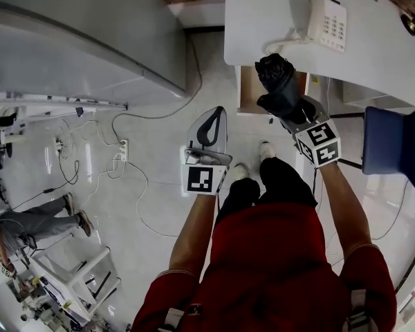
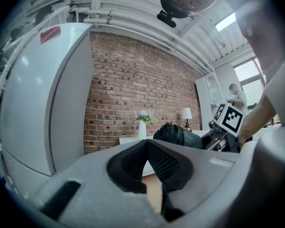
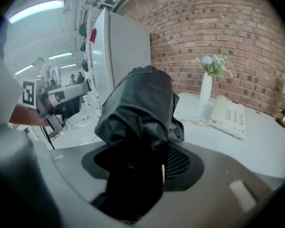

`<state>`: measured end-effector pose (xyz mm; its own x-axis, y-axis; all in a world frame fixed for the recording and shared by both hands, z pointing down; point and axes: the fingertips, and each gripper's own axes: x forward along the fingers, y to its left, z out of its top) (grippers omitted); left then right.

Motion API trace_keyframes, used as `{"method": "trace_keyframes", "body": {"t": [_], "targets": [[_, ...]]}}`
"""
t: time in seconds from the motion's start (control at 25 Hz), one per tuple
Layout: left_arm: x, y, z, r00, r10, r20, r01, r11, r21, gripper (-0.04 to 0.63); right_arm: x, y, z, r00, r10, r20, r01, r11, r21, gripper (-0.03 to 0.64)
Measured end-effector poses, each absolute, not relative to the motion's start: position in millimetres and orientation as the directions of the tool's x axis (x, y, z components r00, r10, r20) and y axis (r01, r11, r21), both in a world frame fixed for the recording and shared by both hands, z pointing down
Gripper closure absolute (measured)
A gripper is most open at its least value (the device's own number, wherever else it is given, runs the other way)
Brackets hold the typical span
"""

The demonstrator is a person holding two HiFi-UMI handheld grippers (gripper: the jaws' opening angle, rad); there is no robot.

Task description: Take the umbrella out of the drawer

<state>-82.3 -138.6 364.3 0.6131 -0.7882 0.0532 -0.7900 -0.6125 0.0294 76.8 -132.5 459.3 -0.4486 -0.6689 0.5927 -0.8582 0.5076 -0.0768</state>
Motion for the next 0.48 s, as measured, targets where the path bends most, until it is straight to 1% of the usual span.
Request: {"method": "trace_keyframes", "body": {"t": [0.2,0.48], "targets": [[-72,-131,326,0.632,-0.775,0.012,-0.775,-0.632,0.021,0.589,75,-133,393,-0.492,-0.737,0.463,-0.854,0.511,-0.094,0.345],[-65,-122,288,0.676,-0.737,-0.008,-0.737,-0.675,-0.027,0.589,74,-125,325,-0.531,-0.789,0.310,-0.844,0.525,-0.109,0.345]]}}
